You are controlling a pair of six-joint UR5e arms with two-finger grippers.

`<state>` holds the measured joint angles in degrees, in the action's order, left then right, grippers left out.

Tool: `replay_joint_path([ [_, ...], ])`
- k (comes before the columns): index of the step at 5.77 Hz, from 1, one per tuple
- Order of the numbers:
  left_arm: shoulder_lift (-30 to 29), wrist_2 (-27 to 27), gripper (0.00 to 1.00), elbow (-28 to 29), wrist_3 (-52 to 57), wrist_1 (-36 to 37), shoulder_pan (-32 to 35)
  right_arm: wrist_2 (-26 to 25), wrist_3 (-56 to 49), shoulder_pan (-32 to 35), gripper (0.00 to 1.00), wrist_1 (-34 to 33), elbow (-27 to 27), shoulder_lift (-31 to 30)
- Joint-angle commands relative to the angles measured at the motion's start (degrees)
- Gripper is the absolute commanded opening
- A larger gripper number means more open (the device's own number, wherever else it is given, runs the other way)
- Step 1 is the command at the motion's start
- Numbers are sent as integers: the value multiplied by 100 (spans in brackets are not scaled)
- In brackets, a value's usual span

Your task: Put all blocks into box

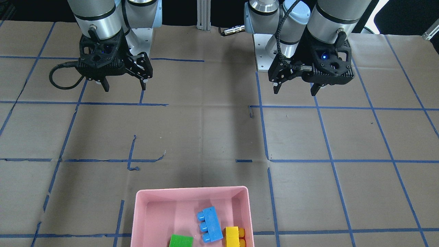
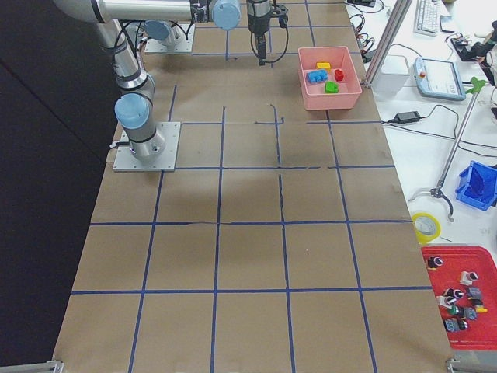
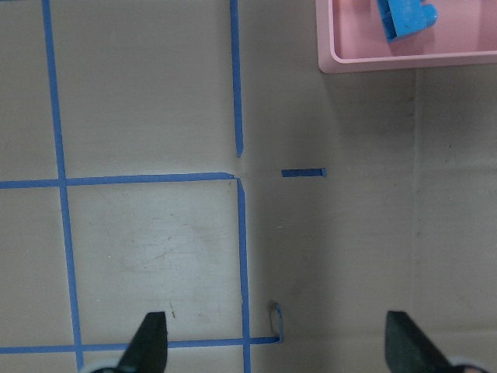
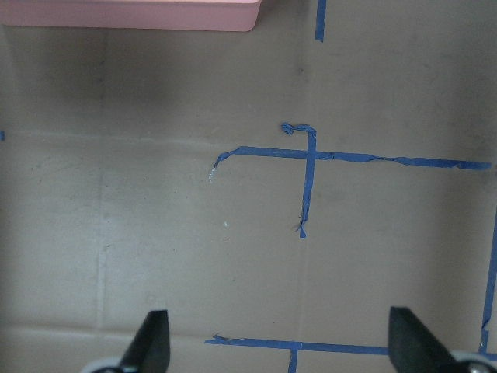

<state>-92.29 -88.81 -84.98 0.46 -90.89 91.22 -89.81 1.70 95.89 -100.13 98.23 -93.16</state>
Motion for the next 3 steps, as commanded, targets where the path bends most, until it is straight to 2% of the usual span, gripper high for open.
replay_joint_path([
  [1, 1, 4, 100, 8, 41, 1, -52, 25, -2, -8, 100, -15, 64, 0],
  [3, 1, -13, 100, 78, 42, 1, -87, 25, -2, -17, 100, -7, 65, 0],
])
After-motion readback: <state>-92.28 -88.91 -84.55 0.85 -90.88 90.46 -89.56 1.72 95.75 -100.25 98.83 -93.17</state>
